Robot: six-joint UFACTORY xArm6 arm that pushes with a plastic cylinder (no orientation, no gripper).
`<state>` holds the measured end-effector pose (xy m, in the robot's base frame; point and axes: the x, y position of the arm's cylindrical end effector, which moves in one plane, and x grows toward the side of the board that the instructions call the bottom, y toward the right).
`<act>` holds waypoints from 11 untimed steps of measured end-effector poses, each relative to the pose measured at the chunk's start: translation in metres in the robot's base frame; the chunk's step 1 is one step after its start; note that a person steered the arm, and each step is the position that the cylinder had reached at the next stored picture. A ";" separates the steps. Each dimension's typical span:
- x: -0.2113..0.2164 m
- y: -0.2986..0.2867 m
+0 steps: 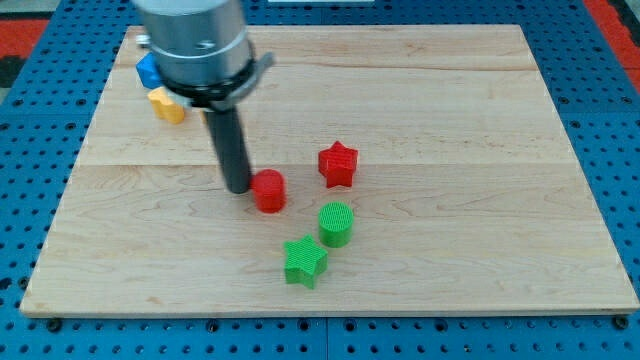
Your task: Place the red circle at the bottom of the red star
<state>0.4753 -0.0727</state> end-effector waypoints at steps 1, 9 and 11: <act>0.008 0.024; 0.055 0.036; 0.113 -0.002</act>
